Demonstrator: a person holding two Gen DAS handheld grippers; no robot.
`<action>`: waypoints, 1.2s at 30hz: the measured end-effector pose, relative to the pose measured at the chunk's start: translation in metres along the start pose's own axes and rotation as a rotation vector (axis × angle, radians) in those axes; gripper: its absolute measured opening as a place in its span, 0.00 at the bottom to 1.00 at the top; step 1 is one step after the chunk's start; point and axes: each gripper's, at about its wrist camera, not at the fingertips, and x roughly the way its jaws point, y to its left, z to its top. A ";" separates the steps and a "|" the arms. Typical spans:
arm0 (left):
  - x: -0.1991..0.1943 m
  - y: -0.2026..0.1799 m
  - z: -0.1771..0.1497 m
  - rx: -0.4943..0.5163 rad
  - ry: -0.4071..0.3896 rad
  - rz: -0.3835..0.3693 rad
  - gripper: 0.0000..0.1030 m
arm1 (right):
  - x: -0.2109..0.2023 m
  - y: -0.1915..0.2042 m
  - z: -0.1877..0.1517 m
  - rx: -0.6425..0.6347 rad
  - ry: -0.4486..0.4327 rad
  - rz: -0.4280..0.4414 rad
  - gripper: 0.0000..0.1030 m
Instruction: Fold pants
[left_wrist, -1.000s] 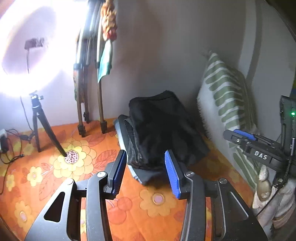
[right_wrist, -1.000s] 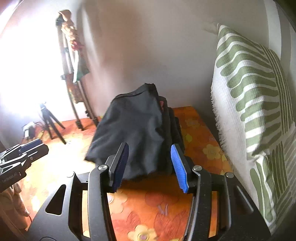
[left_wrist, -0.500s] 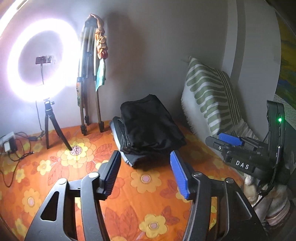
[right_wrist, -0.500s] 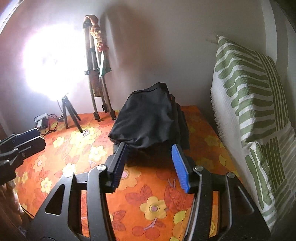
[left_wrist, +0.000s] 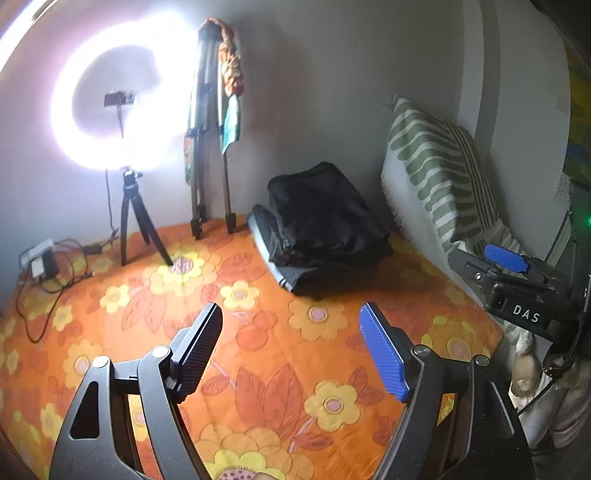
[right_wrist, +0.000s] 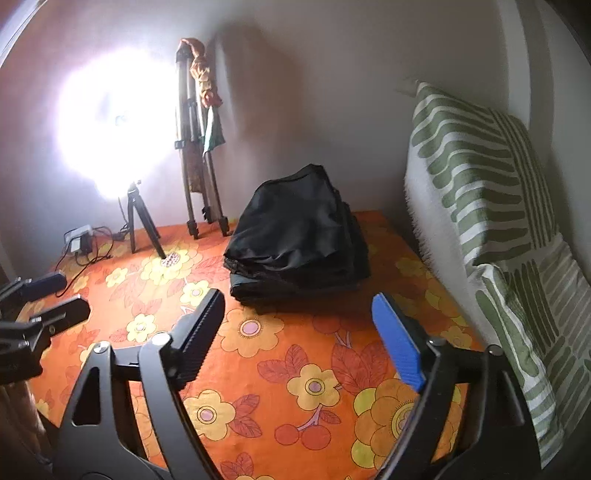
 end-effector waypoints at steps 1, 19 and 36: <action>0.000 0.002 -0.002 -0.008 0.004 -0.001 0.77 | 0.000 0.001 -0.001 0.002 -0.003 -0.008 0.86; -0.001 0.027 -0.017 -0.057 0.015 0.034 0.78 | 0.006 0.018 -0.008 -0.028 -0.020 -0.041 0.94; -0.003 0.024 -0.017 -0.056 0.014 0.035 0.78 | 0.008 0.021 -0.007 -0.024 -0.025 -0.032 0.95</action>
